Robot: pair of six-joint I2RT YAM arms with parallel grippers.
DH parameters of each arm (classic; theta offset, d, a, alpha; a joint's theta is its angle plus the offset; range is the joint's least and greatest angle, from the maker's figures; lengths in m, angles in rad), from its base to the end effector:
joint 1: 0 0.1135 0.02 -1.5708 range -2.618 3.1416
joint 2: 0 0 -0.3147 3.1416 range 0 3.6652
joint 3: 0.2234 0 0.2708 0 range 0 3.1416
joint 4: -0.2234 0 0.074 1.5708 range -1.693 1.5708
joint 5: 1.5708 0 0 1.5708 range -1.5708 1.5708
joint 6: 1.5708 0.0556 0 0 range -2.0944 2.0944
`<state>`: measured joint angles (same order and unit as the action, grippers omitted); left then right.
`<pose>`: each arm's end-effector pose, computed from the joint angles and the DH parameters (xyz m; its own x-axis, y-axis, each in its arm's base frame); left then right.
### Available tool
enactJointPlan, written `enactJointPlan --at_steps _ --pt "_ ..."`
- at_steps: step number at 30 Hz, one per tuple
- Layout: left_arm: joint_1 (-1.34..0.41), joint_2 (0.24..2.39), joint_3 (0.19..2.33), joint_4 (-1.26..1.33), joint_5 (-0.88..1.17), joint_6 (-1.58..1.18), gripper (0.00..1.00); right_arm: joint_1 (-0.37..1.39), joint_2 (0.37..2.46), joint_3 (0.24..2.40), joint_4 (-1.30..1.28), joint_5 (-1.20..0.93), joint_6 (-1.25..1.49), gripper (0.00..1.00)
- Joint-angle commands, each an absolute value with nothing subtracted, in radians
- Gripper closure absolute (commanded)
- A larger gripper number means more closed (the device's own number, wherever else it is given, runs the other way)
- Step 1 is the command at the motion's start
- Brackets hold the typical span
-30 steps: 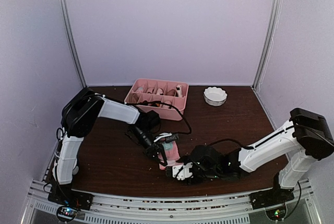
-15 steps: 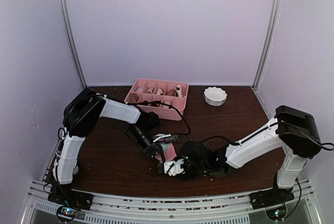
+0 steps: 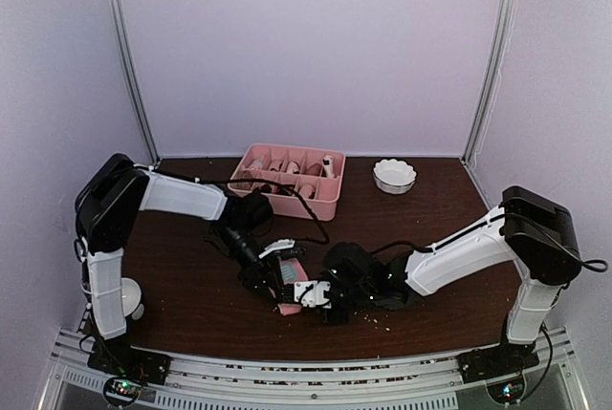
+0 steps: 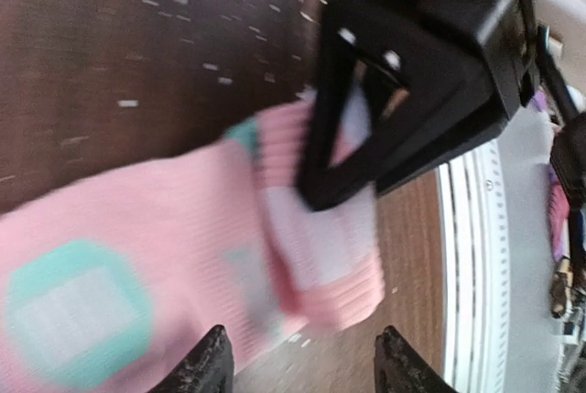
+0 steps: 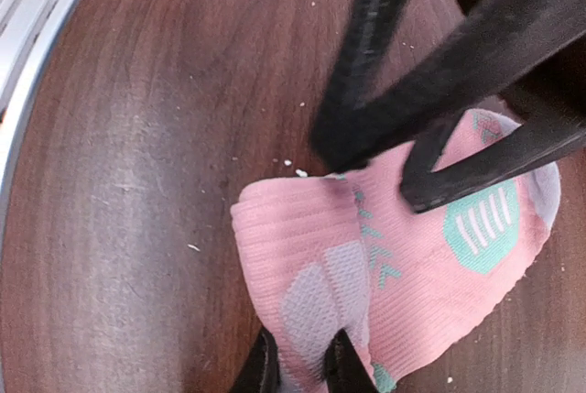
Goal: Roll the socks
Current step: Roll the sock at the center of the board.
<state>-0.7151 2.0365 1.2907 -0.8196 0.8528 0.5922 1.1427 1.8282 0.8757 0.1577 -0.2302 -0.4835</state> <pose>0.2720 -0.2917 0.1490 -0.3839 0.8198 -0.4249 0.7819 0.0439 -0.6219 0.1511 0.3617 0.1460 0.1803 -0.6952 -0.6958 -0.9807 -0.0727 -0.1814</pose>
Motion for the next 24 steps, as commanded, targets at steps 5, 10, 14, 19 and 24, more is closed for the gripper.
enactJointPlan --at_steps 5,10,14,19,24 --pt "-0.630 1.939 1.223 -0.625 0.687 0.494 0.48 1.194 1.882 0.863 -0.144 -0.372 -0.263 1.00" --pt "-0.661 2.019 1.262 -0.633 0.613 0.467 0.52 1.215 1.894 0.900 -0.213 -0.338 -0.144 1.00" --pt "-0.694 2.059 1.291 -0.647 0.566 0.475 0.53 1.228 1.946 0.955 -0.276 -0.341 -0.054 1.00" --pt "-0.711 2.102 1.366 -0.669 0.662 0.494 0.52 1.235 2.022 1.031 -0.332 -0.392 0.025 1.00" --pt "-0.752 2.182 1.476 -0.748 0.677 0.535 0.53 1.232 2.097 1.126 -0.440 -0.406 0.078 1.00"
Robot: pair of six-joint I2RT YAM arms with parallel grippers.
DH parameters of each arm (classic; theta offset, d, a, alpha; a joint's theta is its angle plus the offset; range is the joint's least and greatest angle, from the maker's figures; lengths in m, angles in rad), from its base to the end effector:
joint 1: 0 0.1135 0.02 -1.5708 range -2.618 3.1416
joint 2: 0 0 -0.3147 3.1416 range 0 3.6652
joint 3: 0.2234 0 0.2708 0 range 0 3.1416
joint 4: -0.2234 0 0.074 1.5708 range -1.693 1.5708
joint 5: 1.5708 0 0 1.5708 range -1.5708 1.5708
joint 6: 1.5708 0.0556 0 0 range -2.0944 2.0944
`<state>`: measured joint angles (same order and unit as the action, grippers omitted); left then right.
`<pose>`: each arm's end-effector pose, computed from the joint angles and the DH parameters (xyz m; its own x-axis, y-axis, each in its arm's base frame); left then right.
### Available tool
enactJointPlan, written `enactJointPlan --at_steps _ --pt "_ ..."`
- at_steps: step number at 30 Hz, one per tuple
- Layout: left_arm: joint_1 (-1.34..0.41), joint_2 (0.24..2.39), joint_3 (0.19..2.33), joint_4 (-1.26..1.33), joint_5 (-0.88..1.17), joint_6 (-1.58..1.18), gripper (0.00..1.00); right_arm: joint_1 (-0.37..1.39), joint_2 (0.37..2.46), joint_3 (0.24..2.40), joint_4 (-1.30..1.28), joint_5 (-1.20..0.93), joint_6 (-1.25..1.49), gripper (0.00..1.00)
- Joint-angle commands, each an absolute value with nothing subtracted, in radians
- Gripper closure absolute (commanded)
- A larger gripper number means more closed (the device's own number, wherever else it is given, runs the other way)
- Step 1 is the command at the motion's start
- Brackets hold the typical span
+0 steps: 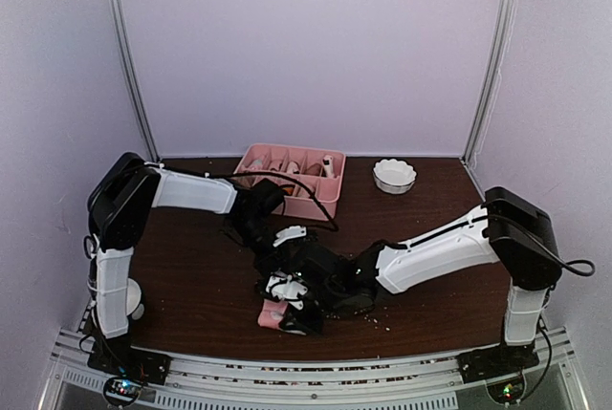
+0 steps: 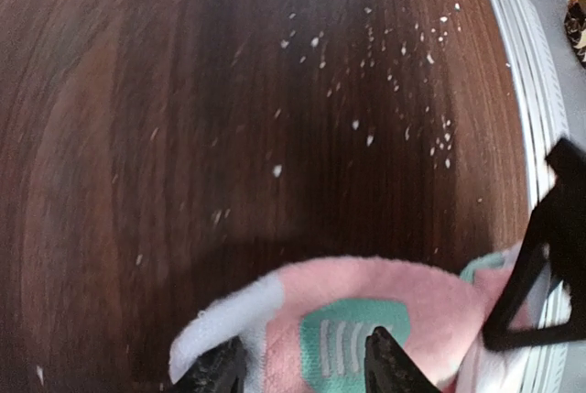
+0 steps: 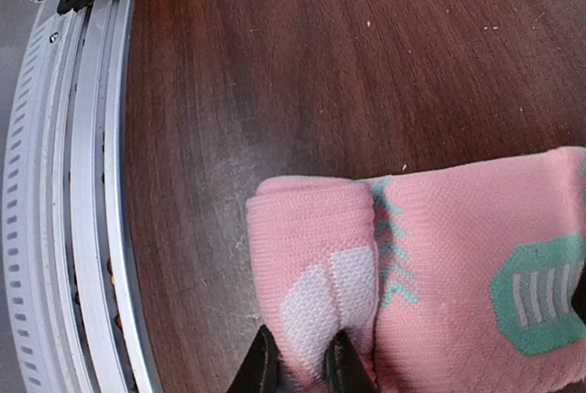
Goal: Roll the socks
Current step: Roll the sock at the center of the board.
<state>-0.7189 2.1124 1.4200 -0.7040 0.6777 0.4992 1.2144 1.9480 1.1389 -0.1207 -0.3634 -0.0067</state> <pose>0.3113 -0.3187 0.1452 -0.3659 0.8158 -0.4480 0.8771 0.1413 -0.4591 0.1339 0.4163 0.1554 -0.2733 -0.7520 -0.5999 -0.9520 0.1219 0.2809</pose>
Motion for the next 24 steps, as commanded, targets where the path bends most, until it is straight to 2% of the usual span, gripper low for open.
enactJointPlan --at_steps 1,14,24 --pt "-0.753 2.185 1.487 -0.757 0.686 0.536 0.53 1.230 2.110 1.136 -0.453 -0.410 0.093 1.00" --pt "-0.708 2.077 1.511 -0.800 0.800 0.610 0.49 1.127 2.228 1.024 -0.255 -0.674 0.414 1.00" --pt "-0.662 1.911 1.475 -0.744 0.697 0.600 0.44 1.069 2.321 0.953 -0.145 -0.765 0.558 1.00"
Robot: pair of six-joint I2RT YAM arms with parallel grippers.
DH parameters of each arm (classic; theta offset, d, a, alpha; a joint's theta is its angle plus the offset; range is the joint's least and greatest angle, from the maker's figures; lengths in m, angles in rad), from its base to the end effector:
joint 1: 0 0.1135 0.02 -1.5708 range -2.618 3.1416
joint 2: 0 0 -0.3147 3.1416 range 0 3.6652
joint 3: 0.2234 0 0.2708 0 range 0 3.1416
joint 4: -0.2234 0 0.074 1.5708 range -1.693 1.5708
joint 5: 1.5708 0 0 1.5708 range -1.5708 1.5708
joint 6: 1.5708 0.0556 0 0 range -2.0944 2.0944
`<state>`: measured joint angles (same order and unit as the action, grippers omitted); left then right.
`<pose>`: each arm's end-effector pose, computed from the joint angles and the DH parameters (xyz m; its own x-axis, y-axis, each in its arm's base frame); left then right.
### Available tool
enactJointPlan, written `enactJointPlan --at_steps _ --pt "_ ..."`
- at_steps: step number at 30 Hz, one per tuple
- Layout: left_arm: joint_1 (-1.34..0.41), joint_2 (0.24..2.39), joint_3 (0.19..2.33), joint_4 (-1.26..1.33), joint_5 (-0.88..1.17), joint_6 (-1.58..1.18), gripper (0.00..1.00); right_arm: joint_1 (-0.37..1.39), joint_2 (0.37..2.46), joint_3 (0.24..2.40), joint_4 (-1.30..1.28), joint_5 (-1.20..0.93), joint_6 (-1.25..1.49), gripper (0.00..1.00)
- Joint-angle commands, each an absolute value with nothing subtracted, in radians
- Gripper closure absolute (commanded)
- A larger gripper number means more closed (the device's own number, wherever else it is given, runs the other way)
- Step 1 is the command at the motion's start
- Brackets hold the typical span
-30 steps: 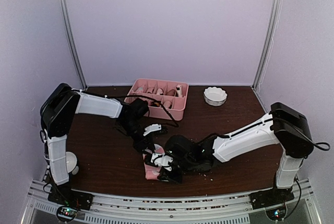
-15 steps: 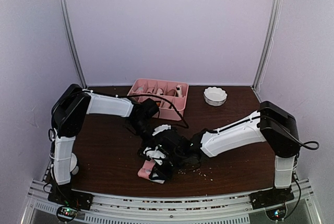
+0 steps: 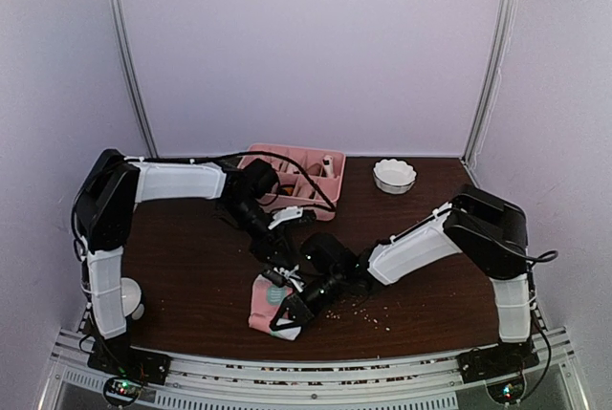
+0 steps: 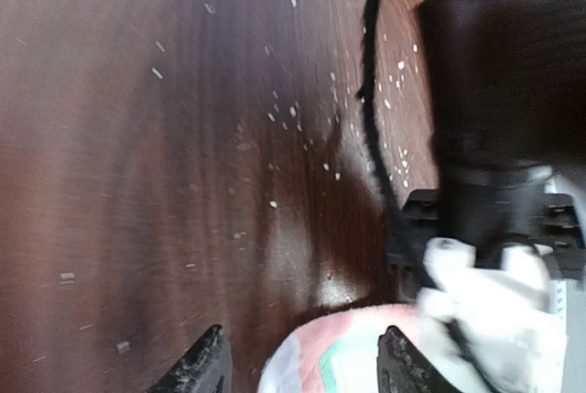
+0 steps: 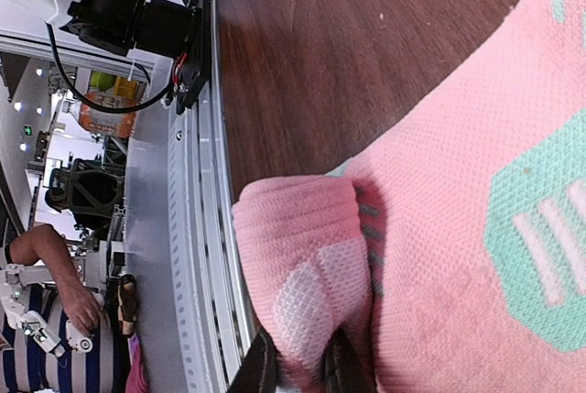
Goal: Roll the socks
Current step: Roll the sock at the center of the board.
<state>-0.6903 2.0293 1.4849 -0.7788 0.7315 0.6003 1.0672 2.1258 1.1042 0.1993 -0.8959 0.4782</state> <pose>0.3191 -0.3117 0.1984 -0.2779 0.7747 -0.5681 0.9175 0.0387 -0.3960 0.1786 0.4141 0.1074 -0.6838 -0.6452 -0.3409 -0.5508 0.1499 0.8211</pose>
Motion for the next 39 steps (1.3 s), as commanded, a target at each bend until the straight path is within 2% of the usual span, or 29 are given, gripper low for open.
enactJointPlan --at_steps 1,7,11,16,20,23,25,31,39 --pt "-0.647 1.884 1.465 -0.739 0.695 0.594 0.43 1.060 2.319 0.945 -0.130 -0.762 0.573 1.00" --pt "-0.618 1.722 1.320 -0.738 0.611 0.631 0.44 1.033 2.298 0.944 -0.076 -0.739 0.645 1.00" --pt "-0.618 1.676 1.233 -0.803 0.651 0.675 0.49 1.032 2.299 0.963 -0.039 -0.736 0.700 1.00" --pt "-0.625 1.554 1.079 -0.754 0.711 0.754 0.51 1.031 2.314 0.985 -0.005 -0.746 0.743 1.00" --pt "-0.699 1.531 1.030 -0.758 0.659 0.828 0.53 1.030 2.330 1.020 -0.055 -0.730 0.727 1.00" --pt "-0.774 1.502 0.948 -0.646 0.585 0.832 0.53 1.030 2.338 1.032 -0.065 -0.720 0.732 1.00" --pt "-0.814 1.519 0.934 -0.607 0.556 0.810 0.55 1.029 2.337 1.032 -0.049 -0.714 0.748 1.00" --pt "-0.872 1.633 0.984 -0.587 0.463 0.736 0.72 1.031 2.332 1.029 -0.009 -0.712 0.783 1.00" --pt "-0.945 1.733 1.036 -0.648 0.391 0.729 0.75 1.030 2.320 0.996 0.067 -0.710 0.825 0.99"
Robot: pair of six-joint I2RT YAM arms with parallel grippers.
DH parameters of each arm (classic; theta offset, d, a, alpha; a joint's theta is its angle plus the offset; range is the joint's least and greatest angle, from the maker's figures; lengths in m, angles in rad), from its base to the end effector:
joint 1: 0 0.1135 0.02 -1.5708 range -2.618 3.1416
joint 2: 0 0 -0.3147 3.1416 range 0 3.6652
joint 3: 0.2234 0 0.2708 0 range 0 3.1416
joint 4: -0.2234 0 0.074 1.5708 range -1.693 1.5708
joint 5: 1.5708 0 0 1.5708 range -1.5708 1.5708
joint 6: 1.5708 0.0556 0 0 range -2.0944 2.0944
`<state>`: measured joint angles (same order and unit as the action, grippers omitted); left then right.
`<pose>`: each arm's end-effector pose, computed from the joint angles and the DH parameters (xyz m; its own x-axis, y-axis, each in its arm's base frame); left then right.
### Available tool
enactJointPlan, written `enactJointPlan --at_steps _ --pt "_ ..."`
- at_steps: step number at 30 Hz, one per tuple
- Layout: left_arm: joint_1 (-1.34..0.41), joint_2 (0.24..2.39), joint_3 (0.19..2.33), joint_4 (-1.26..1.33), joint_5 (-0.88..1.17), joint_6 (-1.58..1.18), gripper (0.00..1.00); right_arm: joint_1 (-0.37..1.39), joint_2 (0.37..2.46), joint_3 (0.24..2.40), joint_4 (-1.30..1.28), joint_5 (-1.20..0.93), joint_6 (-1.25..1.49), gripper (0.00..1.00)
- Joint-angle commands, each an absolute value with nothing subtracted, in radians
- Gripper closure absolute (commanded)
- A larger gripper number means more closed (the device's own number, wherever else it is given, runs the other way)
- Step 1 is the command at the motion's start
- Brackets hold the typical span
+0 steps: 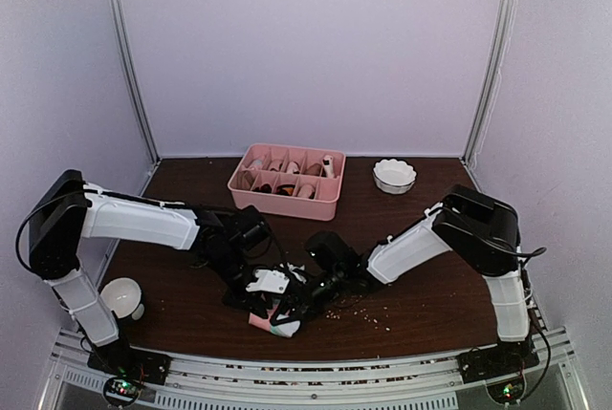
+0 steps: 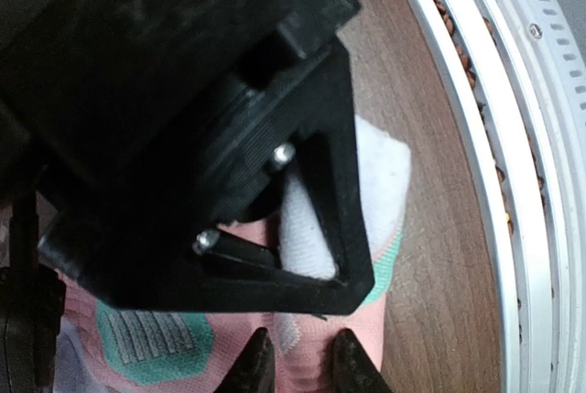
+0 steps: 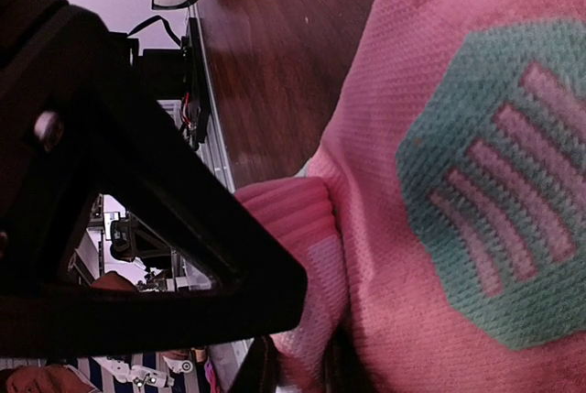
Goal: Roll the socks
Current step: Roll the sock at the center of the board.
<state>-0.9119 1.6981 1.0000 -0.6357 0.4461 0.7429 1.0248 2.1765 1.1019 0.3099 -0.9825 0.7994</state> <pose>0.1830 -0.2756 0.1812 0.0861 0.8855 -0.4566 0.9736 -0.1721 -0.1501 0.1959 0.4114 0.0960 -0.8141 -0.5737 -0.0901 -0.2902 0.2674 0.9188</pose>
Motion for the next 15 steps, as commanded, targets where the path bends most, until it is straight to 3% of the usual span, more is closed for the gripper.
enactJointPlan --at_steps 1,11,15 --pt "-0.950 1.741 1.040 -0.652 0.388 0.728 0.75 1.030 2.321 0.990 0.076 -0.710 0.828 0.99" --pt "-1.023 1.820 1.078 -0.716 0.334 0.737 0.68 1.024 2.301 0.944 0.121 -0.692 0.836 1.00" --pt "-1.035 1.869 1.108 -0.748 0.299 0.727 0.78 1.021 2.291 0.939 0.124 -0.688 0.831 0.99"
